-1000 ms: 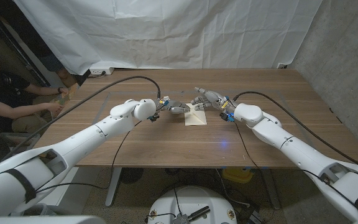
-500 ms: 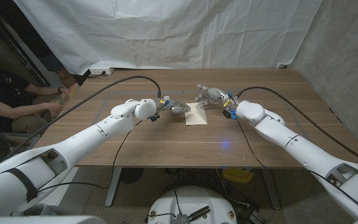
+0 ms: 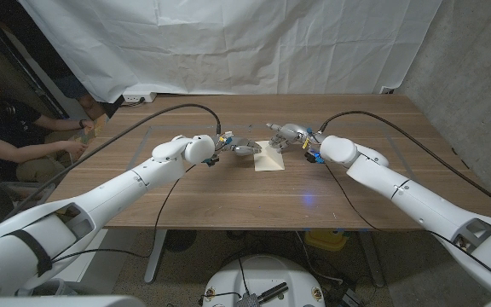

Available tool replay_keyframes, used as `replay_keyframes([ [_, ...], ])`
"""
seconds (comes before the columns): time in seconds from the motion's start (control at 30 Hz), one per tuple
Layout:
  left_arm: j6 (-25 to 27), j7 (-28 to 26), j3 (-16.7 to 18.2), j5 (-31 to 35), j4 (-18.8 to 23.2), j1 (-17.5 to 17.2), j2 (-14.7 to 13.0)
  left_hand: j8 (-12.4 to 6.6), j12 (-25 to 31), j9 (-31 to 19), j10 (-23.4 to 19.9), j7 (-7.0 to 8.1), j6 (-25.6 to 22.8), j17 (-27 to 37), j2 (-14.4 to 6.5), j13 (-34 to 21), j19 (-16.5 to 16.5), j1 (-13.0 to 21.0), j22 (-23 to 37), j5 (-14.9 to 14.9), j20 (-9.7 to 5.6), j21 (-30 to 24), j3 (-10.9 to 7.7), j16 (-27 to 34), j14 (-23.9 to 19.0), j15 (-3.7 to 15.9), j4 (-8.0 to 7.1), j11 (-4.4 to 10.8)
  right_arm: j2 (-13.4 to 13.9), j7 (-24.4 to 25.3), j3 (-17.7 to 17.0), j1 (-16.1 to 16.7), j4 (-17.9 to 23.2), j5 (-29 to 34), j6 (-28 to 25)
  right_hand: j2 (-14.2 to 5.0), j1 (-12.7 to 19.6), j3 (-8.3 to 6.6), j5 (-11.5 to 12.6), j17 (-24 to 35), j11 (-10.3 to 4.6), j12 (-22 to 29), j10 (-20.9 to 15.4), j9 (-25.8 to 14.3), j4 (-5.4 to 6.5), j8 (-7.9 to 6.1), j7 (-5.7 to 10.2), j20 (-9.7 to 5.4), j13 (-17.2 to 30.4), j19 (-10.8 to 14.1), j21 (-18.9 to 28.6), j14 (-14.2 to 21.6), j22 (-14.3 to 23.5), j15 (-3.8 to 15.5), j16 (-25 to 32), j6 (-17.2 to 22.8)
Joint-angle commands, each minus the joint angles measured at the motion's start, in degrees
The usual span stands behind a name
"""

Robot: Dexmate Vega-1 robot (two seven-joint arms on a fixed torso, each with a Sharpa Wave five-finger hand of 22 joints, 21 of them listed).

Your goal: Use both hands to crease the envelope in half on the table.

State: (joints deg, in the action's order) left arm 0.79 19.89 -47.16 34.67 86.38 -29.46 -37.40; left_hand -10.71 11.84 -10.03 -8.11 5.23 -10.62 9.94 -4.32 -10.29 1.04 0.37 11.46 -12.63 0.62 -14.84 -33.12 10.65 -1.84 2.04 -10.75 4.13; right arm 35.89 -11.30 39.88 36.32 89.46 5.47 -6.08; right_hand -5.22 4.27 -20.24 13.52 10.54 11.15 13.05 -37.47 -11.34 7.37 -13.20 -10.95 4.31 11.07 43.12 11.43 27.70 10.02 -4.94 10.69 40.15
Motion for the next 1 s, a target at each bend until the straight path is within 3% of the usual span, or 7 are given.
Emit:
replay_keyframes([
  [0.03, -0.82, -0.19, -0.02, -0.48, -0.68, 0.25, 0.01, 0.02, -0.03, -0.28, 0.30, -0.19, 0.09, 0.13, -5.18, -0.26, -0.01, -0.14, 0.17, -0.35, -0.54, -0.28, 0.32, -0.19, 0.16, 1.90, -0.07, -0.07, 0.71, -1.63, 3.58, -2.48, 2.05, 6.56, -3.32, 0.04, -0.64, 0.01, -0.30, 0.28, 0.18, -0.63, 0.95, -0.09, 0.35, 0.61, -0.05, -0.19, 0.15, -0.93, -0.33, -1.12, 0.06, 0.03, -0.35, -0.89],
  [0.2, -1.01, -0.35, 0.00, -0.59, -0.87, 0.29, 0.00, 0.10, -0.08, -0.28, 0.38, -0.20, 0.28, 0.13, -5.14, -0.26, 0.00, -0.15, 0.17, -0.34, -0.62, -0.27, 0.36, -0.20, 0.20, 1.82, -0.06, -0.12, 0.91, -5.22, 6.89, -4.91, 3.90, 11.96, -7.48, 0.05, -0.67, 0.03, -0.30, 0.28, 0.16, -0.70, 1.06, -0.08, 0.37, 0.71, -0.11, -0.22, 0.15, -1.00, -0.34, -1.15, 0.05, 0.03, -0.31, -1.02],
  [0.4, -0.92, -0.46, 0.15, -0.72, -0.70, 0.12, -0.18, 0.20, -0.12, -0.28, 0.44, -0.21, 0.56, 0.13, -5.10, -0.27, 0.02, -0.15, 0.17, -0.33, -0.65, -0.26, 0.41, -0.21, 0.21, 1.80, -0.05, -0.08, -0.22, -9.85, 9.05, -7.16, 2.82, 13.83, -10.32, 0.28, -0.83, 0.21, -0.32, 0.29, 0.12, -0.67, 0.92, -0.08, 0.44, 0.79, -0.01, -0.23, 0.15, -0.75, -0.23, -1.01, 0.05, -0.09, -0.19, -1.10],
  [0.77, -1.07, -0.51, 0.14, -0.84, -0.84, 0.13, -0.25, 0.20, -0.14, -0.28, 0.42, -0.20, 0.68, 0.13, -5.07, -0.27, 0.05, -0.15, 0.16, -0.32, -0.75, -0.25, 0.48, -0.21, 0.23, 1.70, -0.03, -0.20, -0.69, -11.57, 9.44, -7.59, 2.21, 14.33, -11.18, 0.86, -1.23, 0.68, -0.33, 0.34, 0.29, -0.63, 0.71, -0.08, 0.58, 0.83, -0.21, -0.18, 0.16, -0.47, -0.11, -0.76, 0.04, -0.10, 0.00, -0.97],
  [1.0, -1.02, -0.45, 0.00, -0.74, -1.08, 0.30, -0.07, 0.21, -0.19, -0.28, 0.50, -0.18, 0.77, 0.13, -5.07, -0.27, 0.06, -0.15, 0.16, -0.32, -0.79, -0.24, 0.53, -0.21, 0.25, 1.75, -0.03, -0.23, 0.62, -9.95, 7.80, -6.12, 5.39, 14.33, -11.38, 1.12, -1.49, 0.95, -0.31, 0.36, 0.23, -0.60, 0.52, -0.08, 0.69, 0.82, -0.22, -0.17, 0.16, -0.24, -0.02, -0.42, 0.03, -0.24, 0.16, -0.80],
])
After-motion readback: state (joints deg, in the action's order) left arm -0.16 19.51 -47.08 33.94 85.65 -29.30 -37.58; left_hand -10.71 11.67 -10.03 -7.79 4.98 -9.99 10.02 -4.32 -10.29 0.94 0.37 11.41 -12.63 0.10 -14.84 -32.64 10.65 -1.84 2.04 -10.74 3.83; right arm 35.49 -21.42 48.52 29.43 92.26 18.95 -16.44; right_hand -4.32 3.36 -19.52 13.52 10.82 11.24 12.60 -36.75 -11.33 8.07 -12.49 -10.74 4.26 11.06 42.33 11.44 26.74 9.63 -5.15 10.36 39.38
